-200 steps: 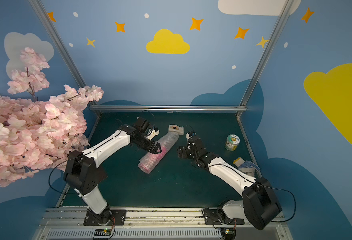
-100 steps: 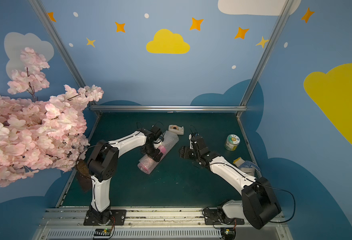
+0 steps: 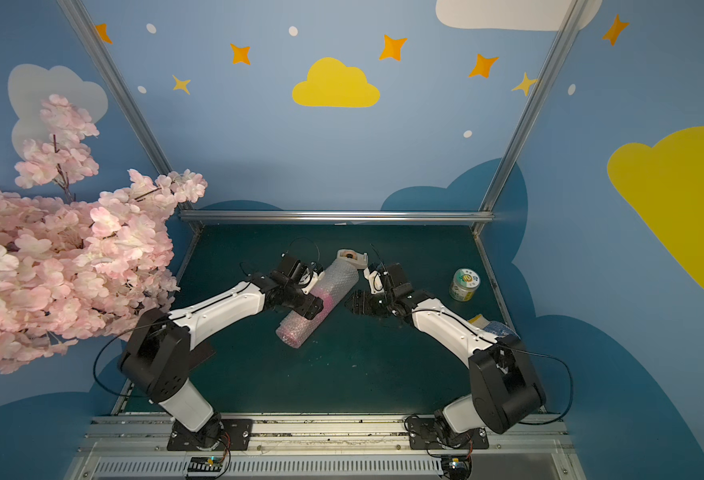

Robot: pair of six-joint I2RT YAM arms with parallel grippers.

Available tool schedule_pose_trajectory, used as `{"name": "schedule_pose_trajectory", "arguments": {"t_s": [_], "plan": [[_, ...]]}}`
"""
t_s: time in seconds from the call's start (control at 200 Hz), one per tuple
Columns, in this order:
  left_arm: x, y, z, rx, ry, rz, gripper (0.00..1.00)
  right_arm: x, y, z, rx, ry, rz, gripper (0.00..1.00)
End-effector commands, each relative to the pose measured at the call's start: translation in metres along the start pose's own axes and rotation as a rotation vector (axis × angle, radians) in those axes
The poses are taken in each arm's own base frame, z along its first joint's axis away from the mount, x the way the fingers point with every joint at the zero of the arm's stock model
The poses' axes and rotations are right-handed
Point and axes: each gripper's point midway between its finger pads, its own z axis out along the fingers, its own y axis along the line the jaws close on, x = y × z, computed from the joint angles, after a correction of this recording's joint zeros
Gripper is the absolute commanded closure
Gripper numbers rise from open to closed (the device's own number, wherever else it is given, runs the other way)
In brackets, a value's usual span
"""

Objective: Wrap wine glasses in bubble wrap
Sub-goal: Pick up the bubble wrap from the center of the board.

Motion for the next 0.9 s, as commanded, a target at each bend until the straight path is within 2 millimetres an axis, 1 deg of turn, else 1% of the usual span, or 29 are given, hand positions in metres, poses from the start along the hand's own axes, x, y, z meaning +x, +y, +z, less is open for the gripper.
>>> {"name": "schedule_pose_trajectory", "arguments": {"t_s": [0.0, 0.025, 0.06, 0.13, 0.185, 0.23, 0.33, 0.441, 0.536, 0.561, 0.686, 0.746, 0.836, 0.896], "plan": [[-0.041, -0.008, -0.009, 0.031, -0.239, -0.01, 0.15, -0.028, 0.006, -0.026, -0.041, -0.069, 0.087, 0.23], [-0.042, -0.006, -0.007, 0.024, -0.25, -0.014, 0.15, -0.032, -0.002, -0.03, -0.027, -0.094, 0.142, 0.23], [-0.04, -0.004, -0.003, 0.019, -0.219, -0.016, 0.15, -0.037, -0.007, -0.032, -0.034, -0.126, 0.194, 0.24], [-0.023, -0.006, 0.005, 0.024, -0.083, -0.007, 0.12, -0.042, -0.004, -0.034, -0.09, -0.162, 0.172, 0.24], [-0.01, -0.001, 0.003, -0.008, 0.034, -0.019, 0.07, -0.038, -0.006, -0.034, -0.092, -0.143, 0.176, 0.24], [0.006, 0.0, 0.001, -0.024, 0.147, -0.016, 0.05, -0.033, -0.007, -0.034, -0.085, -0.11, 0.17, 0.24], [0.027, 0.007, 0.001, -0.062, 0.275, -0.008, 0.0, -0.026, -0.009, -0.036, -0.081, -0.069, 0.166, 0.24], [0.042, 0.012, 0.018, -0.081, 0.367, 0.002, 0.0, -0.022, -0.012, -0.037, -0.086, -0.072, 0.172, 0.24], [0.058, 0.018, 0.034, -0.114, 0.464, 0.023, 0.0, -0.021, -0.013, -0.039, -0.095, -0.073, 0.18, 0.24], [0.061, 0.017, 0.038, -0.11, 0.477, 0.028, 0.0, -0.021, -0.013, -0.039, -0.096, -0.074, 0.179, 0.24], [0.064, 0.01, 0.061, -0.064, 0.453, 0.008, 0.01, -0.019, -0.015, -0.042, -0.095, -0.072, 0.175, 0.24], [0.064, 0.011, 0.069, -0.065, 0.45, 0.001, 0.04, -0.017, -0.017, -0.042, -0.091, -0.066, 0.174, 0.24], [0.056, 0.01, 0.069, -0.059, 0.409, -0.004, 0.13, -0.012, -0.021, -0.04, -0.081, -0.047, 0.175, 0.25], [0.043, 0.005, 0.063, -0.032, 0.343, -0.002, 0.18, -0.008, -0.021, -0.037, -0.089, -0.027, 0.173, 0.25]]}}
